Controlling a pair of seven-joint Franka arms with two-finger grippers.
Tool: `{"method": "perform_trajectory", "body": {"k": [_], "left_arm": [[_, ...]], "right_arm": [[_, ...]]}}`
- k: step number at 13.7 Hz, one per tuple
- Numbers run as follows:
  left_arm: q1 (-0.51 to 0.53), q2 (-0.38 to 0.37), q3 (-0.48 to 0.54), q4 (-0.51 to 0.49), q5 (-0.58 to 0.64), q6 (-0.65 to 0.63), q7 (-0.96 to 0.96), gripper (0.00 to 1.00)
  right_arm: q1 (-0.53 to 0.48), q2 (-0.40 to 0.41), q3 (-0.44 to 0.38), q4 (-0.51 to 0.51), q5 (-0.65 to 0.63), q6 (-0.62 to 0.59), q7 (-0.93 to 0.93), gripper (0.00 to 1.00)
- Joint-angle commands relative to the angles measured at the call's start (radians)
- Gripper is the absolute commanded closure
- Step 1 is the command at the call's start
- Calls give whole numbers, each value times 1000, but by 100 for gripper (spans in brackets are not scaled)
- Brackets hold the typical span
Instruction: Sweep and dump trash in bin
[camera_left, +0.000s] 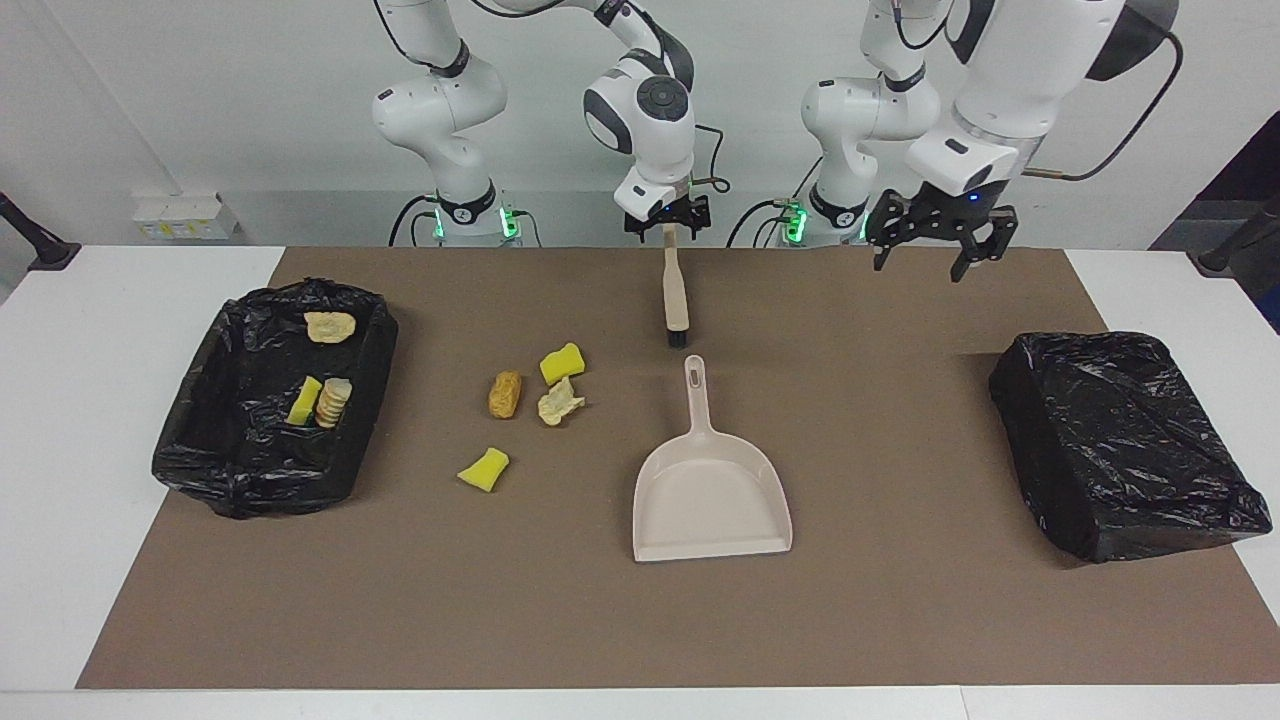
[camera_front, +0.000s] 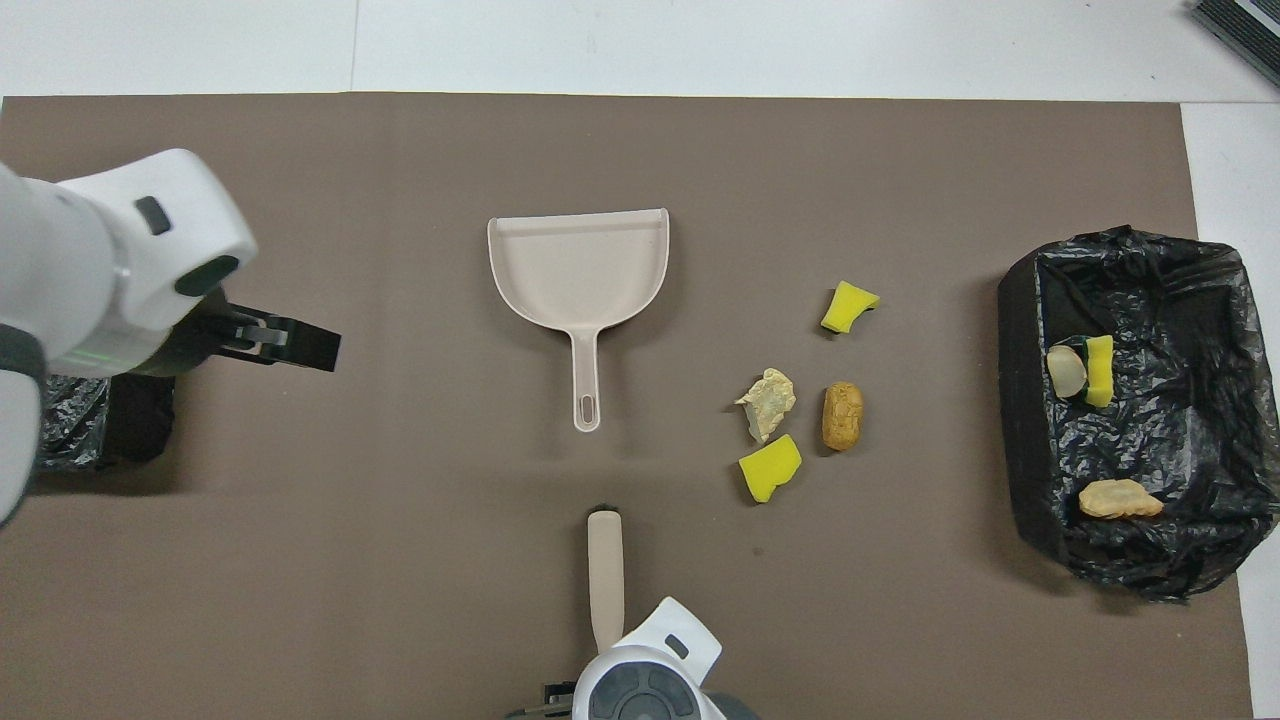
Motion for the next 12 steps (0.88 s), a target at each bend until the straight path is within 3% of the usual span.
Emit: {"method": "perform_trajectory", "body": {"k": [1,2,4,5,6,8,9,12], "left_arm": [[-106,-7,10,-138,-7,198,-134,0],[-141,-3,10,-169,-7,245,-154,0],[-212,57,10,-188,-7,281,-206,0],[-250,92,10,-195,-7,293,-263,0],[-288,127,11,-206,-7,337,-330,0],[-336,151,11,-273,-7,469,-415,0],[-342,151,10,-304,-7,508,-418,0],[-367,193,10,-329,-7,546,-420,0]], "right_arm": [[39,-17,-2,-53,39,71,8,0],[41,-20,-2,-62,39,75,4,1],[47,-15,-2,-68,38,90,1,26],[53,-9,-2,-79,39,113,-4,28],[53,-9,-2,-78,39,113,-9,42],[53,-1,-3,-73,38,111,-13,89],[53,5,-3,-67,38,111,0,100],[42,11,-6,-55,36,108,-16,100]]}}
